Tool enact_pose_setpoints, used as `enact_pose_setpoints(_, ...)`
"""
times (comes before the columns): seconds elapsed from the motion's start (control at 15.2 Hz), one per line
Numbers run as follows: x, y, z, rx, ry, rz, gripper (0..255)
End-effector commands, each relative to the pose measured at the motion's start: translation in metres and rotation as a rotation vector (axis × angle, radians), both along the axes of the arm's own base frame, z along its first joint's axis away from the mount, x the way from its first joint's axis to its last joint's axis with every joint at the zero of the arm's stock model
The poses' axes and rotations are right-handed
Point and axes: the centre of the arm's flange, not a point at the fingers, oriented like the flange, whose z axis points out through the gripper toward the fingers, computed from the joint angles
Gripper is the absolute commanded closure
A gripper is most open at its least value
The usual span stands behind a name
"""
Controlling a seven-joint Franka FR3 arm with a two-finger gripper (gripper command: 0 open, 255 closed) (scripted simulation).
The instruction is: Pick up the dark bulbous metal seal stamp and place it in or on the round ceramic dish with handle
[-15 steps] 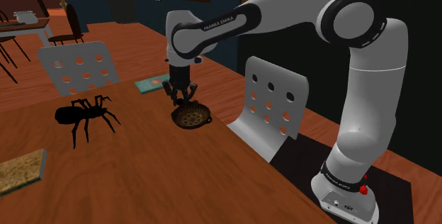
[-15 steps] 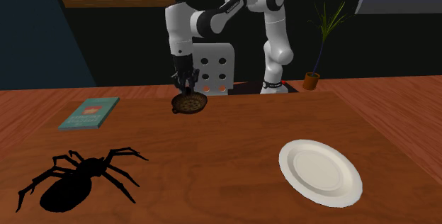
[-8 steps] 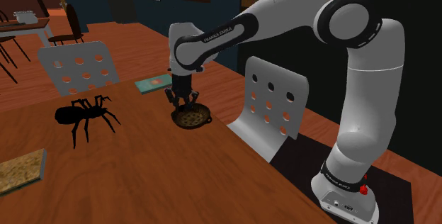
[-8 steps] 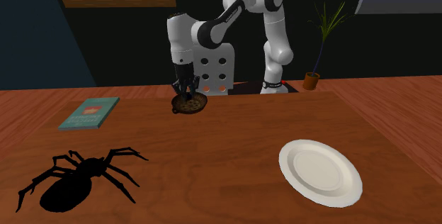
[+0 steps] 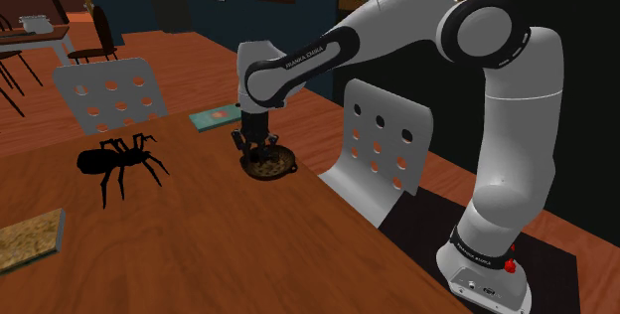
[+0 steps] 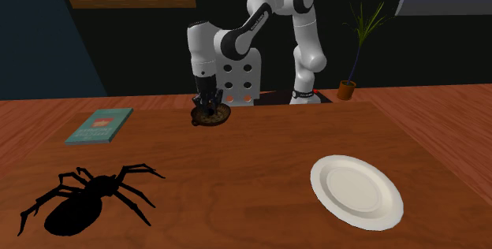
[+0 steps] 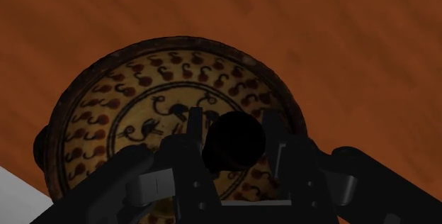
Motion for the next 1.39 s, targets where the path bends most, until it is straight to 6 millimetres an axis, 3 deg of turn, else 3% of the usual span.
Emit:
enact_pose_setpoints(0.0, 0.001, -0.002, -0.002, -0.002, 0.002, -0.003, 255)
enact_pose_setpoints(0.13, 0.001, -0.002, -0.002, -0.002, 0.002, -0.003, 255)
enact_pose_setpoints(0.2, 0.001, -0.003, -0.002, -0.002, 0.002, -0.003, 0)
enact_pose_setpoints(0.53, 0.001, -0.002, -0.002, -0.002, 0.002, -0.003, 0)
enact_pose_setpoints(0.79, 0.001, -0.01, 0.048, -0.002, 0.002, -0.003, 0)
enact_pose_setpoints(1.32, 0.001, -0.01, 0.048, -0.002, 0.002, -0.003, 0)
